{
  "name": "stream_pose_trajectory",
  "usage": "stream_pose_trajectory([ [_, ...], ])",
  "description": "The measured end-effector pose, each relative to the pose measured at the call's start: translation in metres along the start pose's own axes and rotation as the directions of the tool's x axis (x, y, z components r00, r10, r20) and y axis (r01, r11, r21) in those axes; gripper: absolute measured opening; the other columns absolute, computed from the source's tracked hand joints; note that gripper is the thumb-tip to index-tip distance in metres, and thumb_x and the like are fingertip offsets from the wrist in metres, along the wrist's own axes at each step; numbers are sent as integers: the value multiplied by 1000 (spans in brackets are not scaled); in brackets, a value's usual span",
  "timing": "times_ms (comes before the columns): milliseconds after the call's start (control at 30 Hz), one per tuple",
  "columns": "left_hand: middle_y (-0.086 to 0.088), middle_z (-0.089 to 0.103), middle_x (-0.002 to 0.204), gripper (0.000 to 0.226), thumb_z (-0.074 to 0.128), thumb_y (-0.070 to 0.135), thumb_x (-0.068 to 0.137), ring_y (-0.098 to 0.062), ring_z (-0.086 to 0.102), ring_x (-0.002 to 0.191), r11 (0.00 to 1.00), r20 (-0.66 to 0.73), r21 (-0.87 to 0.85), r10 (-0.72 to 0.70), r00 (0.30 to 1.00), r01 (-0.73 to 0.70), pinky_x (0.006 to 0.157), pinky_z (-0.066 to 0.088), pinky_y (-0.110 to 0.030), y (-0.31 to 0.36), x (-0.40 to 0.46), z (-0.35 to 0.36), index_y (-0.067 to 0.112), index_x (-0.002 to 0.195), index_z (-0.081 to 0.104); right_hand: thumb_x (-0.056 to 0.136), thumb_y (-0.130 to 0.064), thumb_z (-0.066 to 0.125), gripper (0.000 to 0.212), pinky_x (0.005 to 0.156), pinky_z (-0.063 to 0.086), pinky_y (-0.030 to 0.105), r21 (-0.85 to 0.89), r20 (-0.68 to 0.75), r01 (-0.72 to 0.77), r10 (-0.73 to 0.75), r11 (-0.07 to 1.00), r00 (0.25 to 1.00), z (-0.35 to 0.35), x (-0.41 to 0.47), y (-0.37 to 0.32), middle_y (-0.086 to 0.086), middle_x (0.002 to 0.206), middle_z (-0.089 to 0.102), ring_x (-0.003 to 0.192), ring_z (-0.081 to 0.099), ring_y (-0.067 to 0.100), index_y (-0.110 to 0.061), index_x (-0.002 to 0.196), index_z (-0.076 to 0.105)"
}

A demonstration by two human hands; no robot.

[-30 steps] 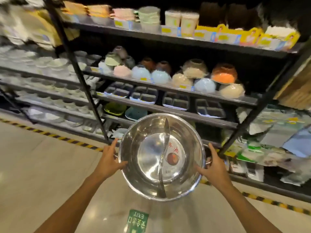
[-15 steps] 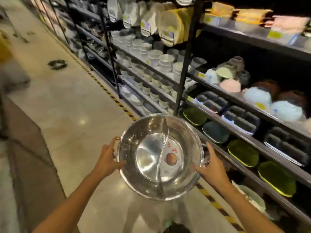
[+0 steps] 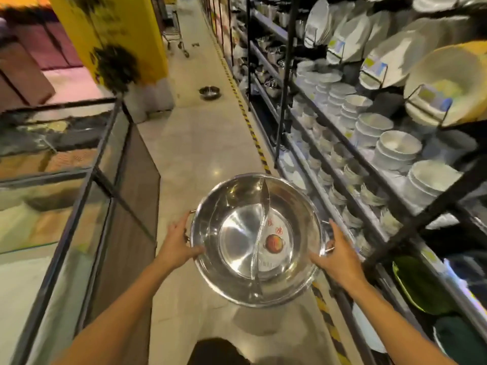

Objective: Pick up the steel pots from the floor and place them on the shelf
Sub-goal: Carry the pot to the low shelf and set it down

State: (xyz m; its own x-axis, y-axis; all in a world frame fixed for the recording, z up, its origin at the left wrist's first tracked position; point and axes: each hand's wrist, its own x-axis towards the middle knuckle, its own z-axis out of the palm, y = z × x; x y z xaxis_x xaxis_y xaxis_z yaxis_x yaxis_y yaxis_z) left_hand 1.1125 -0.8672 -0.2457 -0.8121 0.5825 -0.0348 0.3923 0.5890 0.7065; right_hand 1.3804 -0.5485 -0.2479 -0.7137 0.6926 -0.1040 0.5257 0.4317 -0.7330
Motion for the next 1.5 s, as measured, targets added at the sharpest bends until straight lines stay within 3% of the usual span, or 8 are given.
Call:
stream_pose_trajectory([
  [200, -12, 45, 109, 116, 93, 32, 60, -4, 46, 84, 995, -95, -34, -99, 991, 96, 67, 38, -7, -43, 103, -24, 31, 153, 24, 68, -45, 87, 114, 82, 57, 41, 15, 142, 69, -70, 998, 987, 49, 147, -53, -3, 117, 65, 94, 67, 17, -35, 157, 17],
  [400, -17, 48, 108, 113, 92, 36, 60, -7, 43, 85, 989, -107, -52, -144, 984, 139, 63, 38, -7, -102, 246, -68, 28, 152, 27, 66, -48, 87, 109, 67, 49, 17, 27, 181, 145, -148, 989, 972, 120, 300, -123, -17, 102, 62, 82, 63, -6, -43, 152, 20],
  [600, -7, 42, 110, 116, 91, 36, 62, -2, 45, 86, 984, -99, -83, -167, 981, 159, 67, 39, -3, -140, 392, -117, 32, 155, 21, 53, -85, 70, 116, 71, 51, 30, -2, 144, 127, -126, 992, 982, 161, 427, -192, 2, 112, 65, 95, 66, 19, -66, 145, 3],
  [767, -8, 46, 117, 116, 90, 34, 63, -11, 42, 97, 984, -52, -86, -160, 986, 155, 76, 40, -14, -161, 508, -142, 32, 155, 19, 61, -76, 76, 116, 90, 55, 40, -13, 137, 138, -135, 990, 981, 195, 529, -225, -7, 135, 61, 112, 65, 16, -56, 150, 5],
  [900, -18, 57, 120, 112, 91, 35, 63, -28, 57, 104, 991, 30, -71, -110, 993, 112, 88, 54, -42, -178, 619, -153, 27, 154, 26, 64, -63, 81, 102, 69, 50, 9, 87, 102, 140, -148, 986, 984, 224, 629, -239, -40, 102, 60, 91, 63, -11, -69, 141, 15],
  [1000, -17, 48, 120, 116, 90, 33, 64, -18, 52, 96, 990, -2, -5, -142, 990, 142, 89, 50, -35, -181, 709, -162, 27, 155, 19, 65, -58, 82, 106, 68, 53, 25, 83, 104, 96, -104, 992, 989, 244, 713, -250, -24, 97, 61, 85, 65, 2, -59, 146, 14],
  [1333, -11, 37, 119, 115, 89, 31, 66, -5, 48, 85, 988, 17, 22, -153, 988, 152, 85, 45, -28, -183, 990, -188, 30, 155, 17, 60, -59, 80, 97, 55, 44, 14, 101, 105, -8, -2, 995, 994, 274, 982, -309, -36, 88, 58, 78, 61, -10, -78, 130, 15],
  [1500, -12, 39, 116, 116, 90, 39, 62, -13, 50, 82, 989, 98, 38, -148, 984, 145, 84, 51, -35, -207, 1140, -180, 32, 154, 20, 64, -49, 84, 98, 55, 40, 14, 32, 90, -94, 90, 995, 992, 297, 1094, -323, -32, 85, 56, 73, 60, -10, -59, 137, 19],
])
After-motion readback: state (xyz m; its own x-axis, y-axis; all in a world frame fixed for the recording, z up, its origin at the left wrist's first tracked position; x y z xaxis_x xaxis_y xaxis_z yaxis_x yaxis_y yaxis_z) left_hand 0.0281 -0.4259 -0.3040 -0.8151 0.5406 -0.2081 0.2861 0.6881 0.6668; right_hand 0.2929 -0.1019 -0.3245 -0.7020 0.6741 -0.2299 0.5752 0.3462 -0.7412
